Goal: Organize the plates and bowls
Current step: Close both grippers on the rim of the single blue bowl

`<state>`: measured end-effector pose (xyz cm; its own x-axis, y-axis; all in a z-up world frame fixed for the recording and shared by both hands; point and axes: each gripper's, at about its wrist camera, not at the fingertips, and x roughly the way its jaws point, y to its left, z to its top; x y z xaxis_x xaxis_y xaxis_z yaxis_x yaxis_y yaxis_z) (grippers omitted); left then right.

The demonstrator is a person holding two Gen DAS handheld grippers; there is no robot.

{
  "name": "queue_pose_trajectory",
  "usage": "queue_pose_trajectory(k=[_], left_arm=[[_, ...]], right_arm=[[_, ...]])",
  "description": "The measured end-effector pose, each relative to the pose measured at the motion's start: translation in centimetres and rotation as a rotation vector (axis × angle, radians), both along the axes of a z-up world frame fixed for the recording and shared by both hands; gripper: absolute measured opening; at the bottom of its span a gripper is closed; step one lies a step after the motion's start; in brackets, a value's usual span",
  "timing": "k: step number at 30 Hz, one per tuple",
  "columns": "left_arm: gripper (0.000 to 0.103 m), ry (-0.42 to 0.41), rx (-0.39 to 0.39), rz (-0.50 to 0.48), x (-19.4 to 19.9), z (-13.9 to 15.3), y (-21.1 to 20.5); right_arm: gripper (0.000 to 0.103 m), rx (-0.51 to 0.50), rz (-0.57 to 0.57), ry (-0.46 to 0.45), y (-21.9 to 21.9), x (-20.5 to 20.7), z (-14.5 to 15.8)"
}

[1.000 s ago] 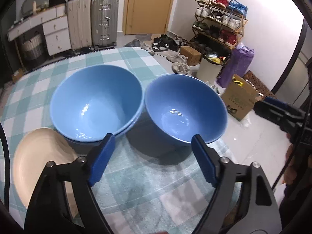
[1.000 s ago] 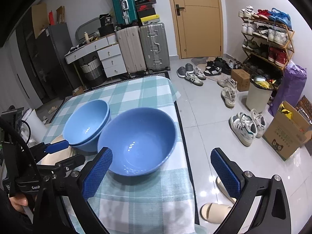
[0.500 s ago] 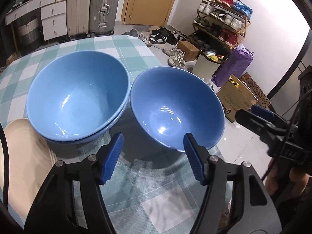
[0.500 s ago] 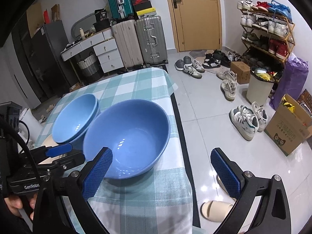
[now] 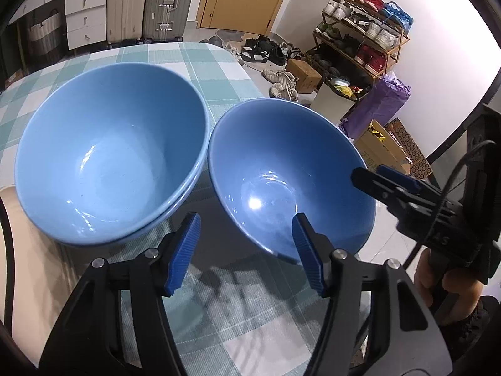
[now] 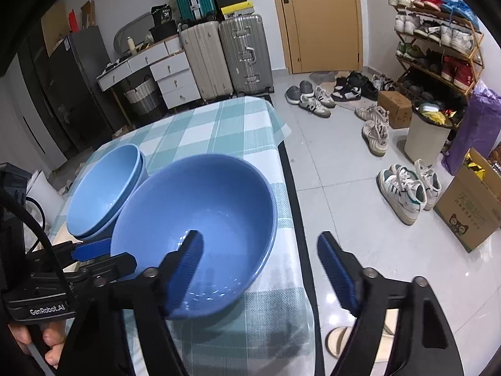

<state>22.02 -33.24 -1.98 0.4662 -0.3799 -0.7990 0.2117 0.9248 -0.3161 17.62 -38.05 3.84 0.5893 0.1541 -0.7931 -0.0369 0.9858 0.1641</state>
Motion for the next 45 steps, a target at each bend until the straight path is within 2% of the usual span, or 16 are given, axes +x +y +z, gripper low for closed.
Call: queue_pose_trajectory(k=[2,5,11,14,16,19,21,23,35,45], left_arm=[[0.058,0.008,-0.001,-0.001,0.5,-0.4,0.0],[0.058,0.018,0.000,-0.006,1.2,-1.0,-0.4],[0.057,0.026,-0.007,-0.015,2.2,-1.7,-0.7],[0.051,0.027,-0.005,-0.021,2.5,-1.9,-1.1],[0.043,0.030,-0.007,-0.026,2.7,-2.2,-1.2],[0.039,0.024,-0.008,-0.032,2.8,-2.5,-1.6],[0.038,0.008,0.011,-0.036,2.9,-2.4,-2.1],[0.036,-0.001,0.021,-0.039,2.7,-2.3,-2.4],[0.033,-0.030,0.060,-0.058,1.2,-1.8,-3.1],[0.033,-0.062,0.062,-0.083,-0.2,-0.6,-3.2]], right_arm=[[0.071,0.011,0.003,0.004,0.1,0.4,-0.4],[0.062,0.037,0.008,0.017,-0.1,1.1,-1.1],[0.055,0.009,0.007,0.024,0.2,1.5,-1.7],[0.049,-0.003,0.002,0.030,0.2,1.9,-2.0],[0.046,0.002,-0.002,0.030,0.0,1.9,-2.0],[0.040,0.017,0.000,0.028,-0.1,1.8,-2.0],[0.028,0.007,0.000,0.027,-0.1,1.8,-2.0],[0.026,-0.002,0.008,0.029,0.2,1.8,-2.0],[0.025,-0.031,-0.003,0.006,0.3,0.7,-1.2],[0.025,-0.041,-0.016,-0.024,0.1,-1.0,0.6]])
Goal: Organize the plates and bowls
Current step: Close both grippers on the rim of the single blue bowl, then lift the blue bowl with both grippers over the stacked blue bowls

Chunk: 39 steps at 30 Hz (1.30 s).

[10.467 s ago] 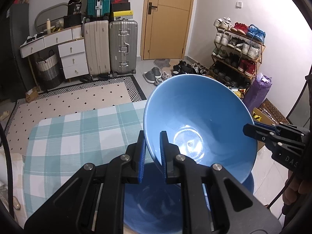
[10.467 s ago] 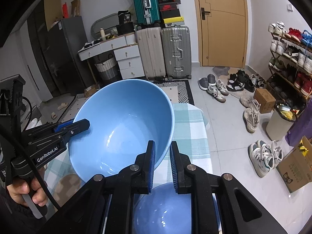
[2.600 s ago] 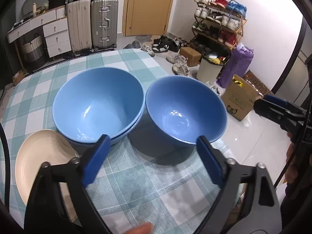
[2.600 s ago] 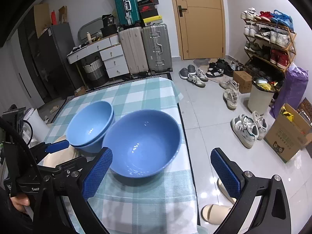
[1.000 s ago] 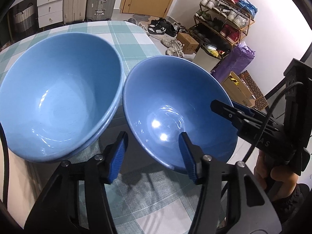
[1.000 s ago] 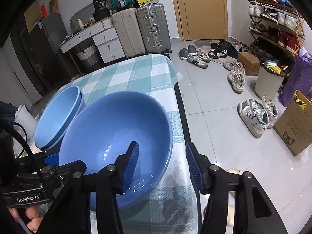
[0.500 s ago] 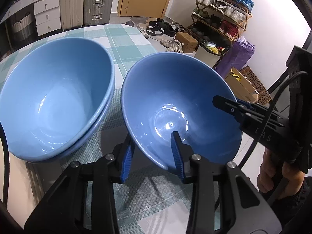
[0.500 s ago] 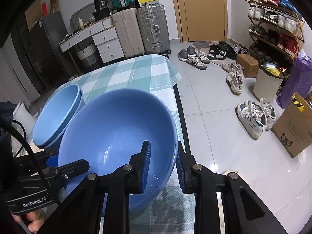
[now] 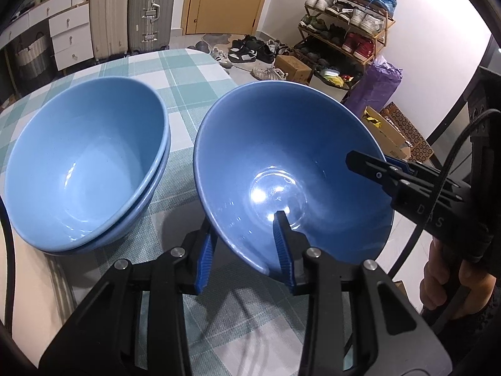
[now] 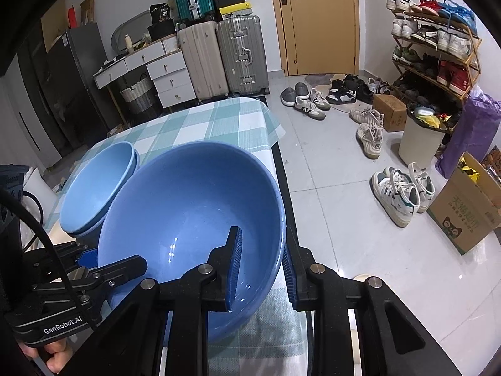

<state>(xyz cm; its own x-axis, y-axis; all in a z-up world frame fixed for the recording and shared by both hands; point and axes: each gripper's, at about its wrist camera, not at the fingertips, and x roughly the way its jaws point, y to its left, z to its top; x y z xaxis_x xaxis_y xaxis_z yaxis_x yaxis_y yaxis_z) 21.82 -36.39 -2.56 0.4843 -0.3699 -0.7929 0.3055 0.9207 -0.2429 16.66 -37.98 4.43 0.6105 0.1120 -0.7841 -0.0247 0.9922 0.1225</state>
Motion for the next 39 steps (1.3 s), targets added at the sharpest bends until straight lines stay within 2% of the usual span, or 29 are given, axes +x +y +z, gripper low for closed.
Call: queue_pose_trajectory(k=[17,39], left_arm=[[0.033,-0.075,-0.002,-0.028,-4.5,5.0,1.6],[0.033,-0.169,-0.060,0.040,-9.0,13.7,9.0]], right_arm=[[0.025,-0.027,-0.010,-0.073,1.6,-3.3,4.5],[0.027,-0.097,0.062,-0.182,8.6,-5.2,11.8]])
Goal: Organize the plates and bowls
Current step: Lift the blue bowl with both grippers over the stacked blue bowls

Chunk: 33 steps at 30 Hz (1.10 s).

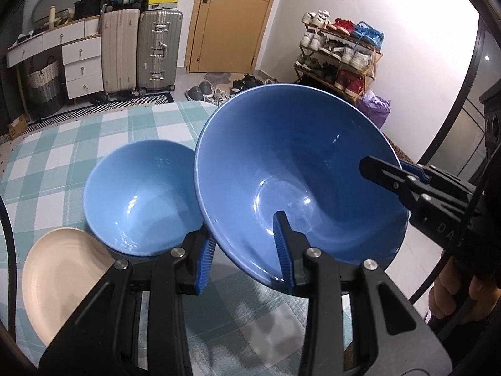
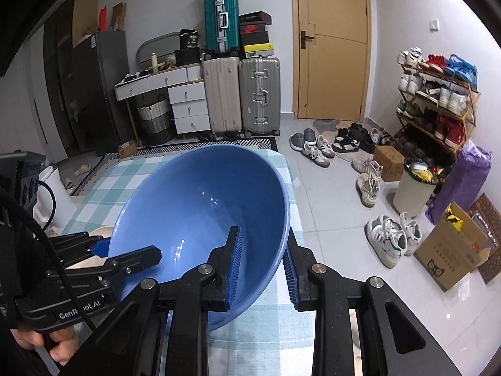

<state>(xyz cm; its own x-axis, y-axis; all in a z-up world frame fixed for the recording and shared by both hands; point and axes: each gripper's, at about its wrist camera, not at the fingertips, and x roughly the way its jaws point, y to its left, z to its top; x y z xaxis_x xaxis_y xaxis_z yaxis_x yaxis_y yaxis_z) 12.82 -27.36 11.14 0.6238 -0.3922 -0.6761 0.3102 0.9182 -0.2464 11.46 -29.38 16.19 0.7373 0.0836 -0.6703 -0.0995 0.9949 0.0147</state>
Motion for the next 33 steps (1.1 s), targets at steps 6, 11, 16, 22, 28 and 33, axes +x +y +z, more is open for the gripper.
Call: queue_pose_trajectory(k=[6,11,16,22,28,33], left_arm=[[0.033,-0.029,-0.011,0.027,-0.2,2.4,2.4],[0.033,-0.049,-0.027,0.053,-0.5,4.3,4.0],[0.033,-0.061,-0.031,0.083,-0.5,5.6,6.3],[0.033,-0.067,-0.024,0.123,0.2,6.4,8.9],[0.033,-0.062,-0.018,0.154,1.4,6.4,10.8],[0.033,-0.050,-0.009,0.172,2.7,5.5,12.1]], right_arm=[[0.027,-0.013,0.025,-0.016,2.0,0.3,1.3],[0.027,-0.014,0.041,-0.025,3.6,1.0,2.1],[0.027,-0.007,0.062,-0.024,5.3,2.1,2.3],[0.027,-0.003,0.090,-0.007,7.3,3.7,1.9],[0.027,-0.014,0.114,0.009,9.0,5.7,1.0],[0.027,-0.026,0.128,0.027,10.4,7.2,0.1]])
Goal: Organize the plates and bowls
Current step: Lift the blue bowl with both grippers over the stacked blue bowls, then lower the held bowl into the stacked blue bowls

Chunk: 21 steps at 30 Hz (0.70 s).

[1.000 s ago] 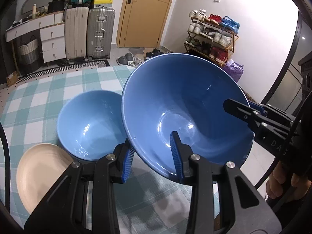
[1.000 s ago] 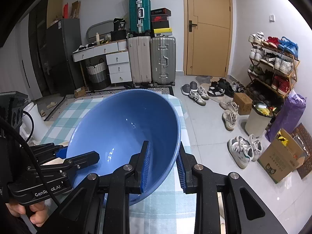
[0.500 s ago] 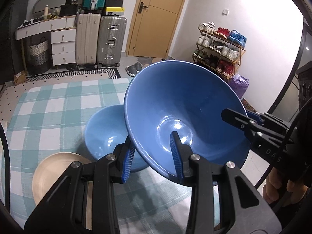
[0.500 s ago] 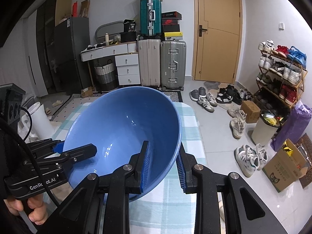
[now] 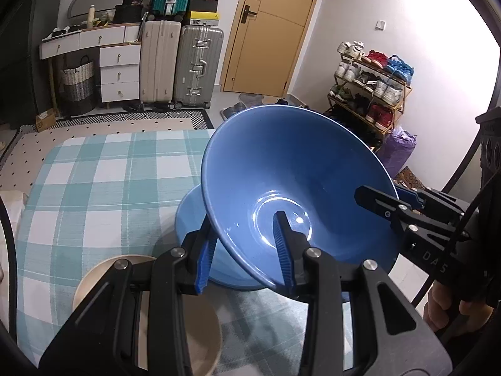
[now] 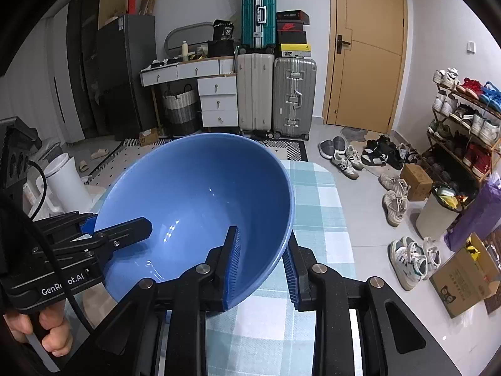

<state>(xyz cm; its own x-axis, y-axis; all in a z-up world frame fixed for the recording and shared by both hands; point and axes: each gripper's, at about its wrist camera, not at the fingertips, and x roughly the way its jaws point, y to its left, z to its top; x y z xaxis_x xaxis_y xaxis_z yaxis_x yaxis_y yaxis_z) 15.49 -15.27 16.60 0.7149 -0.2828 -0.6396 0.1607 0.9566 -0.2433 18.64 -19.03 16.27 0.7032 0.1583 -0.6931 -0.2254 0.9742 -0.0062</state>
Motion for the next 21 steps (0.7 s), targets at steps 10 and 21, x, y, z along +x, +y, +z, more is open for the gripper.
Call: queue_pose_trajectory(k=[10,21], left_arm=[[0.033,0.040,0.036,0.031,3.9,-3.7,1.1],[0.033,0.075,0.071,0.044,7.3,-8.0,2.0]], right_arm=[[0.029,-0.018,0.018,0.028,1.8,2.5,-2.6],[0.030,-0.019,0.023,0.064,2.2,4.7,-6.1]])
